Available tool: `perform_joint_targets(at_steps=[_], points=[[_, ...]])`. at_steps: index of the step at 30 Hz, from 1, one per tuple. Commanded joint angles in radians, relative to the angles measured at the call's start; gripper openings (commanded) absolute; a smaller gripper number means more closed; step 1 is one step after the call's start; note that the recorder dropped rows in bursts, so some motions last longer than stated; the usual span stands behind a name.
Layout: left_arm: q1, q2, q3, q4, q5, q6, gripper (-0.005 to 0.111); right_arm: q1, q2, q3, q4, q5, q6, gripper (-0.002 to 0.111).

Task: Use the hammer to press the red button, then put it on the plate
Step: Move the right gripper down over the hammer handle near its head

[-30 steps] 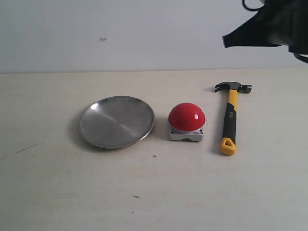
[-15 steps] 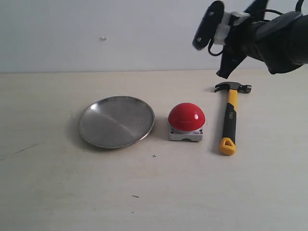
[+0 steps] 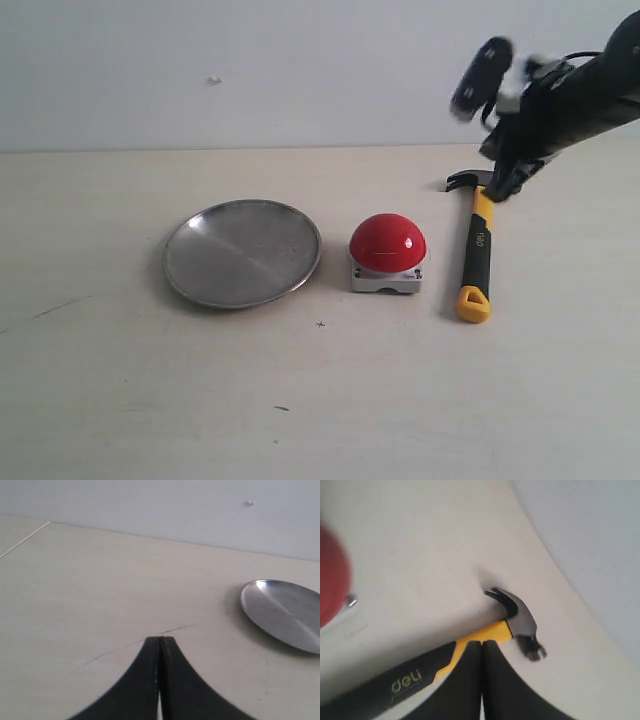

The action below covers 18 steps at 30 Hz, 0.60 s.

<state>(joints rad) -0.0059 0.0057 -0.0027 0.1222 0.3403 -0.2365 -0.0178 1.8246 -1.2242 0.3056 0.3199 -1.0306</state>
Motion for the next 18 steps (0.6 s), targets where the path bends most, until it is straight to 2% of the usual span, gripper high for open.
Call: perform_joint_targets(at_steps=[1, 6, 8, 18], points=[[-0.005, -0.006, 0.003, 0.005, -0.005, 0.001, 0.0, -0.086, 0.023, -0.117, -0.092, 0.118, 0.911, 0.0], [-0.005, -0.006, 0.003, 0.005, -0.005, 0.001, 0.0, -0.088, 0.14, -0.373, -0.327, 0.644, 1.226, 0.0], [-0.005, -0.006, 0.003, 0.005, -0.005, 0.001, 0.0, -0.088, 0.188, -0.462, -0.337, 0.762, 1.281, 0.0], [-0.005, -0.006, 0.003, 0.005, -0.005, 0.001, 0.0, -0.088, 0.419, -0.705, -0.227, 0.789, 1.286, 0.0]])
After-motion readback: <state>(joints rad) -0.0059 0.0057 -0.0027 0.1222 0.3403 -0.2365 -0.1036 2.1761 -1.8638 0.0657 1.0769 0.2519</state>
